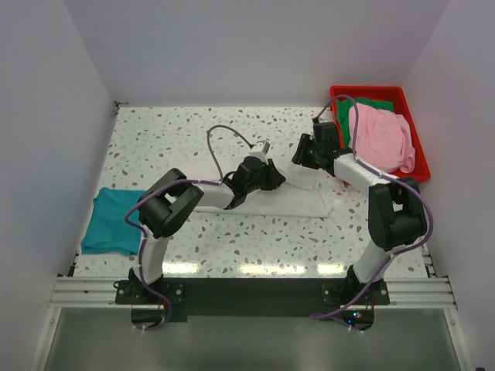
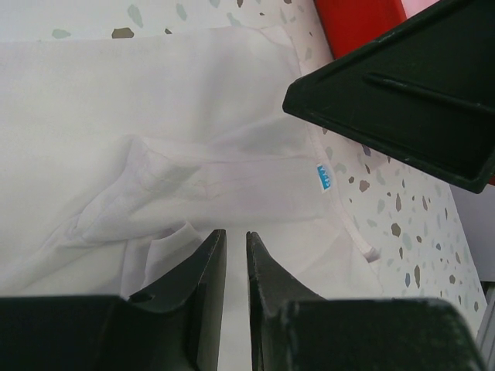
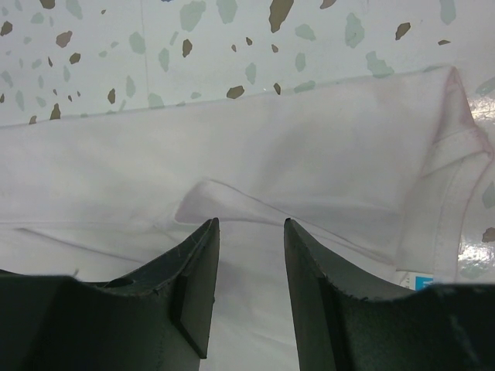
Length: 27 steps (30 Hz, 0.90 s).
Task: Fold and stack the t-shirts
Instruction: Fold the tshirt
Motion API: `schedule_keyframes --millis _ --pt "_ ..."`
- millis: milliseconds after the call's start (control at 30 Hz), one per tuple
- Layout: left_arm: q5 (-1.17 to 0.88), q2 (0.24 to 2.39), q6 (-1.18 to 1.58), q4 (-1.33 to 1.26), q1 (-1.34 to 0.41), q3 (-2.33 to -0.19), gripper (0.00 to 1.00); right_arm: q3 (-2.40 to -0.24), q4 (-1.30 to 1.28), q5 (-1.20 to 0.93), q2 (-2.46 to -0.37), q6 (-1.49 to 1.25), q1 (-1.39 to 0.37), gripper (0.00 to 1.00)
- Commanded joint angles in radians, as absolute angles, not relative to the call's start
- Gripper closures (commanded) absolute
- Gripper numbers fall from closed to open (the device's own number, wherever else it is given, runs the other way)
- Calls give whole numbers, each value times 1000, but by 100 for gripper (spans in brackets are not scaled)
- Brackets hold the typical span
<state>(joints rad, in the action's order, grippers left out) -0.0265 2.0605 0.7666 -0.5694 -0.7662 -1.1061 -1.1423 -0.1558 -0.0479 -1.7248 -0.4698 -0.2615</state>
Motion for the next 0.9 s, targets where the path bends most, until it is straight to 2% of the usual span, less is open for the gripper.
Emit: schedule_keyframes --millis 0,300,567,867 --pt "-5 2062 770 -614 -767 -1126 79 -1167 -121 -63 -1721 -457 -261 57" --pt "133 2115 825 -469 -764 -1152 83 -1172 -124 -66 -1726 -453 -261 57" --pt "121 2132 824 -492 -759 -1137 84 -1172 -118 -77 -1733 -453 -261 57" --pt "61 1997 741 -704 -759 -1031 75 -1207 -109 -95 -1759 -422 -276 54"
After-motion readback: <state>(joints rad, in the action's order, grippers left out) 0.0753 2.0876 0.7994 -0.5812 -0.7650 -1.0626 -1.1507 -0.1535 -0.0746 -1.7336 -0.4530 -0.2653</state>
